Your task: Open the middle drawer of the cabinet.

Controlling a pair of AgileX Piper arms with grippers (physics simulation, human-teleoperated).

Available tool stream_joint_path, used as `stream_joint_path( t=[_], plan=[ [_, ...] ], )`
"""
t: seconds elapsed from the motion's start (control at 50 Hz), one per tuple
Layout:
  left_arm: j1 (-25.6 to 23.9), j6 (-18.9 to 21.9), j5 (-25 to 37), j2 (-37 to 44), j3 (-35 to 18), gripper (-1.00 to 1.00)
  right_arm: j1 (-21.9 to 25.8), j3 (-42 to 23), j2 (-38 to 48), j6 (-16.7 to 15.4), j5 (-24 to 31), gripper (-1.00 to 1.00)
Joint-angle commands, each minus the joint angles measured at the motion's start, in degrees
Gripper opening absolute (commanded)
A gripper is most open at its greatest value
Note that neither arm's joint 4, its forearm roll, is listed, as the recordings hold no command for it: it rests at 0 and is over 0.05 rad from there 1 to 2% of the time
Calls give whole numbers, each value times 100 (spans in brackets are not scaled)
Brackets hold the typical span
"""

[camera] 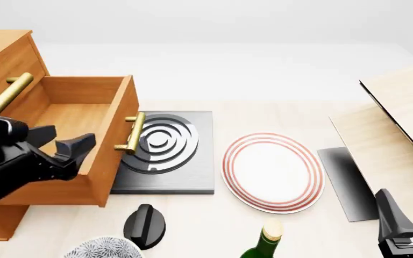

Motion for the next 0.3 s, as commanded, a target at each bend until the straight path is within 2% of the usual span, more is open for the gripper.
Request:
stream_joint_path(
  t=[0.02, 0.06, 0.08, 0.12, 0.14, 0.18, 0.22, 0.3],
  plan=[
    [595, 553, 245, -1521, 239, 100, -1, 0, -1, 0, 0, 100],
    [745, 657, 265, -1875, 357, 100, 1, 0, 3, 0, -1, 100],
    [941, 1230, 289, -2536, 543, 100, 0, 0, -2, 0, 0, 100],
    [897, 1260, 319, -2784, 670, 100, 1, 0, -1, -1, 0, 100],
    [973, 1465, 374, -3190, 777, 100, 0, 0, 0, 0, 0, 100],
    [971, 1472, 422, -3376, 841, 100, 2, 0, 0, 0, 0, 100],
    [1318, 1612, 528, -4197, 1147, 100, 2, 0, 1, -1, 0, 100],
    [1768, 2495, -1001, -4201, 1898, 100, 0, 0, 1, 0, 0, 100]
  ],
)
